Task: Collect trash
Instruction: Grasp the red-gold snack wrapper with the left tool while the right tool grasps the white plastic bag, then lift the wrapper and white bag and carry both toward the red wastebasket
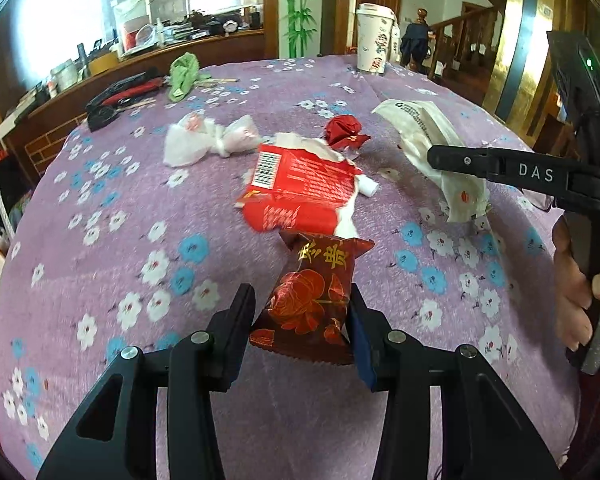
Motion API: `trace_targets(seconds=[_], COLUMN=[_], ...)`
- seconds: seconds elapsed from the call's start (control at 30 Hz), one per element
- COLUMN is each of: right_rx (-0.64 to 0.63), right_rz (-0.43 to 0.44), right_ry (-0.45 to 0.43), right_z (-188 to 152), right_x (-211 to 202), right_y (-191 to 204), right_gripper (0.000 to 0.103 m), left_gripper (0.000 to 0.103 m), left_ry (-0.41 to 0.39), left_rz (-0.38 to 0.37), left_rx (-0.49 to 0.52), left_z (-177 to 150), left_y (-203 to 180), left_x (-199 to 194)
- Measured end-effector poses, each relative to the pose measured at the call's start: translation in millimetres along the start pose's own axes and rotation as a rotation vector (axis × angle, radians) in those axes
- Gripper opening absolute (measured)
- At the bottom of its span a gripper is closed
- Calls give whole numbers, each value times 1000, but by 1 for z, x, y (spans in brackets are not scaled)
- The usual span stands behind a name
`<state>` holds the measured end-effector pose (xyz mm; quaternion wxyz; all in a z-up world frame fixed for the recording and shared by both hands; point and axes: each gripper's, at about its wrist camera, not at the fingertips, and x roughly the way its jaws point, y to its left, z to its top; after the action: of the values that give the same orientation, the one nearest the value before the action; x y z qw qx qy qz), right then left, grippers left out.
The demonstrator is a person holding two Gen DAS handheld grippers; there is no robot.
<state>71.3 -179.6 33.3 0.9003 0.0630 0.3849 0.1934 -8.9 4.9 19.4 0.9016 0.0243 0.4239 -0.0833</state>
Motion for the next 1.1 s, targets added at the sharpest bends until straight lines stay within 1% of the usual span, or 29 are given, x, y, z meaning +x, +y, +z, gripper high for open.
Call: trace_targets(seconds=[0.2, 0.33, 0.47, 0.5, 0.6, 0.67, 0.73, 0.8, 0.87, 1.0, 1.1], right_rx=[17, 13, 50, 49, 47, 28, 6, -10, -18, 18, 27], right_rz=[-16, -48, -43, -45, -11, -12, -5, 22, 39, 83, 81], right_ry=[-11, -32, -24, -24, -22, -25, -31, -32, -32, -11, -3], right_z=[1, 4, 7, 7, 7, 6, 1, -6, -19, -40, -52], right_x=[0, -2, -6, -8, -23, -36, -47, -58, -68, -75, -77], right_y=[-5, -6, -9, -7, 7, 20, 33, 44, 54, 61, 66], right_gripper=[31, 31, 31, 31, 31, 31, 31, 31, 31, 31, 31], left_gripper=[43, 43, 43, 43, 43, 43, 43, 43, 43, 43, 43], left_ry=[-9, -17, -25, -29, -44, -49, -52, -58, -63, -74, -85], left_rz=[-2, -10, -8, -4, 1, 6, 7, 9, 10, 14, 18], left_rx=[-16, -26, -25, -24, -33, -47, -57, -64, -68, -76, -76], left_z=[-3, -6, -8, -9, -9, -10, -12, -14, -16, -21, -24], left_y=[5, 5, 6, 7, 12, 17, 21, 24, 27, 31, 33], left_x=[-7, -14, -23, -26, -34, -39, -42, -45, -49, -57, -64])
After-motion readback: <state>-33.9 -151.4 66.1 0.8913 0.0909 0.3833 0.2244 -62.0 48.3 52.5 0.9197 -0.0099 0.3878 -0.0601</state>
